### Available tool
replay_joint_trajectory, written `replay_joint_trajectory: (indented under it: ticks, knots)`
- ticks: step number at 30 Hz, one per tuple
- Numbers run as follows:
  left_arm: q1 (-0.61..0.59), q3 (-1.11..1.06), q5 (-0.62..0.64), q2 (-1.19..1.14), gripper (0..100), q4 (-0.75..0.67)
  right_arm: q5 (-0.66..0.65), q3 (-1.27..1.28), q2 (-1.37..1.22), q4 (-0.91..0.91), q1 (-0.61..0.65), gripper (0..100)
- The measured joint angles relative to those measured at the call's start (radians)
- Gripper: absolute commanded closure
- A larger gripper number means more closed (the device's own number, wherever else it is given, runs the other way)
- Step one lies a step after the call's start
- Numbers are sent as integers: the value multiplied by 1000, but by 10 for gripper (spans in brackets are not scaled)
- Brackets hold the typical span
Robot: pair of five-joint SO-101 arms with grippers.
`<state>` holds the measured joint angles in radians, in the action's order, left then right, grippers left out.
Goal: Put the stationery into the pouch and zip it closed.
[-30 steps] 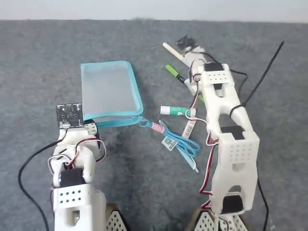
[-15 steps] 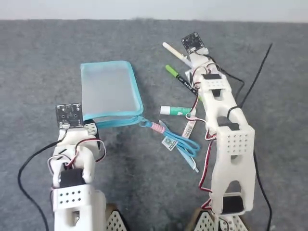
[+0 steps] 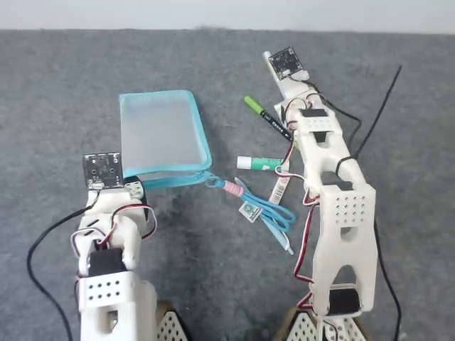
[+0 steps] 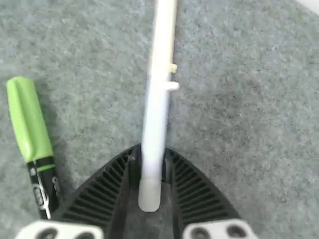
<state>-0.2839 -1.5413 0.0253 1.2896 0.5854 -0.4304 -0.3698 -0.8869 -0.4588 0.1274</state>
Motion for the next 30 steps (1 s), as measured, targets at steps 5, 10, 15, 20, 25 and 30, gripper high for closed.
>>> replay_joint_trajectory:
  ticks: [5,10,15,20,25,30]
  knots:
    - [0,0,0,0,988,0,-40,-80,9,-219,0,993]
    - [0,0,0,0,988,0,-44,-160,43,-528,-14,993]
    - [0,0,0,0,988,0,-48,-230,75,-878,-61,993]
    - [0,0,0,0,988,0,-51,-253,114,-1138,-81,993]
    - [3,0,0,0,988,0,-89,-253,153,-1287,-97,992]
    - [3,0,0,0,988,0,-63,-219,342,-1290,-169,992]
